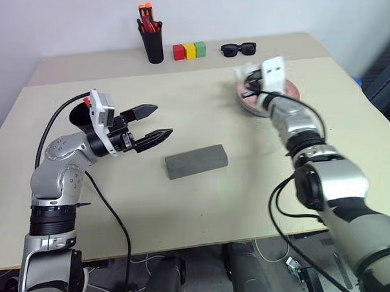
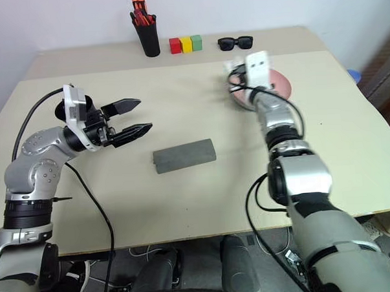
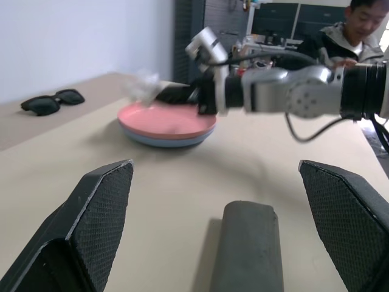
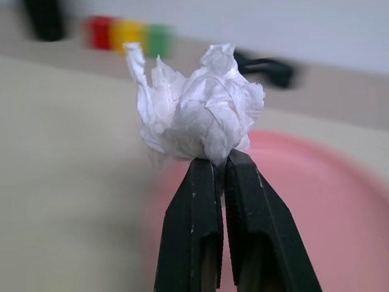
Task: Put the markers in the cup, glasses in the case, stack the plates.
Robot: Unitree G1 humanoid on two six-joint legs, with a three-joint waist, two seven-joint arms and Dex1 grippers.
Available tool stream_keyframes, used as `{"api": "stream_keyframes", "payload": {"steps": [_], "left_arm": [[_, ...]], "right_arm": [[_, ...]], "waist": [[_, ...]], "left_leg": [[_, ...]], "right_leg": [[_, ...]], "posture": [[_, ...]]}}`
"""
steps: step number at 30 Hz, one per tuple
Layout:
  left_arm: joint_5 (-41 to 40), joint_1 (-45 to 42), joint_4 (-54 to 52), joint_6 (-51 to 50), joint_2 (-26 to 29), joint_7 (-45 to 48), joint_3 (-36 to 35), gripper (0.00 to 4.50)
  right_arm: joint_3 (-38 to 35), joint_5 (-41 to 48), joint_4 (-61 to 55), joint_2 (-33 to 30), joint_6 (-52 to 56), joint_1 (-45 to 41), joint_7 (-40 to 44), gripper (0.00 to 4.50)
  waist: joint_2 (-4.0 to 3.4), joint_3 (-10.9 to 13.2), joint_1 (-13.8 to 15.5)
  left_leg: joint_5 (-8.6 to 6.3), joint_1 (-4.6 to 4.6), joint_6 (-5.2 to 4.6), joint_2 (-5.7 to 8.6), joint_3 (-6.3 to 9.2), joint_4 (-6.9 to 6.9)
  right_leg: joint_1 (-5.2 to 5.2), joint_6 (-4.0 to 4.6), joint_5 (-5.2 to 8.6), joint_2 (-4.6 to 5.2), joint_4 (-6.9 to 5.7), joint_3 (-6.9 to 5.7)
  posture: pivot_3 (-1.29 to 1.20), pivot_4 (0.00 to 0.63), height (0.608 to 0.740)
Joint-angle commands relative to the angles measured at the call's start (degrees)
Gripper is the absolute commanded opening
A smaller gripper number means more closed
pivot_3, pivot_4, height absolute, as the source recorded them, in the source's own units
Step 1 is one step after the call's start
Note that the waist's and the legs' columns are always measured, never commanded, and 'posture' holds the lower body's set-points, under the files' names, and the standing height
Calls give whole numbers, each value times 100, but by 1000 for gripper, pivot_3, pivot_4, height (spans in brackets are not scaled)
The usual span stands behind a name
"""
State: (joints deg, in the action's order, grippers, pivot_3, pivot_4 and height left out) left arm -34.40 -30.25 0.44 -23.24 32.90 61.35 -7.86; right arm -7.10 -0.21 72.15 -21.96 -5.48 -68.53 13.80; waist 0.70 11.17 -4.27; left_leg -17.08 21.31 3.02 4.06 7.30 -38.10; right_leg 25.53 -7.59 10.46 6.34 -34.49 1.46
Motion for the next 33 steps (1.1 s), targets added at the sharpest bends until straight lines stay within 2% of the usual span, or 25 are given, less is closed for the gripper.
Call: {"api": "stream_keyframes", "payload": {"steps": [1, 8, 10, 13, 15, 18, 20, 23, 26, 28, 30, 33], "left_arm": [[-136, -190, 5, 10, -14, 46, -97, 4500], [-271, -28, -221, -193, 11, -14, -134, 4500], [-314, 41, -319, -221, 10, -41, -184, 4500], [-536, 219, -609, -388, 64, -135, -369, 4500], [-843, 474, -967, -690, 125, -185, -479, 4500], [-990, 1150, -1868, -824, 197, -271, -411, 4500], [-1098, 1517, -2276, -928, 278, -350, -450, 4500], [-1338, 2103, -2499, -1009, 626, -37, -817, 4500], [-1396, 2773, -2500, -743, 976, 560, -1213, 4500], [-1279, 3092, -2284, -489, 1135, 915, -1371, 4500], [-1094, 3170, -2096, -265, 1175, 999, -1352, 4500], [-865, 3181, -1936, -50, 1205, 999, -1249, 4500]], "right_arm": [[-19, -11, -59, -61, -3, 96, 85, 1020], [228, -287, -181, -103, -25, 237, 163, 4450], [42, -98, -342, -196, -191, 254, 259, 4450], [-579, 945, -1329, -158, -204, 473, 1493, 4450], [-450, 1458, -2624, -153, 277, 1054, 2634, 4450], [25, 2438, -5208, -416, 1636, 2274, 4038, 4450], [292, 2965, -6789, -761, 2303, 2965, 4561, 4450], [402, 3440, -8162, -1175, 2688, 3747, 5065, 4450], [419, 3531, -8706, -1792, 2775, 4555, 5693, 4450], [375, 3347, -8782, -2110, 2542, 5055, 5888, 4450], [263, 3169, -8736, -2399, 2269, 5454, 6073, 4450], [40, 3103, -8576, -2653, 1982, 5826, 6281, 4450]], "waist": [[0, 0, -38], [0, 0, -122], [0, 0, -118], [-1, 0, -109], [-1, 0, -110], [-4, -3, -102], [-6, -2, -23], [-11, 1, 47], [-9, -1, 167], [-7, -1, 223], [-8, -1, 306], [-6, -2, 356]], "left_leg": [[0, -2, 0, -2, -3, 2], [0, -2, 0, -4, -3, -1], [1, -1, 1, -3, -2, 0], [1, 2, 0, -3, -1, 0], [0, 3, -1, -3, 1, 0], [-5, 2, -9, -5, 12, 4], [-8, 5, -12, -4, 16, 3], [-28, 1, -47, -4, 15, -6], [-27, -22, -47, -5, 2, -7], [-31, -66, -53, -12, -4, -4], [-37, -97, -61, -13, -10, -7], [-36, -97, -62, -11, -21, -15]], "right_leg": [[0, 0, 0, -2, -2, 2], [0, 0, 0, -3, -7, 6], [0, 0, 0, -3, -5, 6], [0, 0, 0, -2, -1, 6], [0, 0, 0, -3, 1, 5], [-4, -1, 0, -4, -8, 2], [-4, -2, 1, 1, -6, 2], [-1, -1, 0, 3, 1, 5], [-27, 1, 2, -2, 2, 1], [-81, 12, 10, -8, 25, 0], [-123, 19, 22, -5, 40, -2], [-122, 19, 21, 2, 40, 0]], "posture": [[0, 150, 740], [0, 150, 740], [0, 150, 740], [0, 150, 740], [0, 150, 740], [0, 150, 740], [0, 150, 740], [0, 150, 740], [0, 150, 740], [0, 150, 740], [0, 150, 740], [0, 150, 740]]}}
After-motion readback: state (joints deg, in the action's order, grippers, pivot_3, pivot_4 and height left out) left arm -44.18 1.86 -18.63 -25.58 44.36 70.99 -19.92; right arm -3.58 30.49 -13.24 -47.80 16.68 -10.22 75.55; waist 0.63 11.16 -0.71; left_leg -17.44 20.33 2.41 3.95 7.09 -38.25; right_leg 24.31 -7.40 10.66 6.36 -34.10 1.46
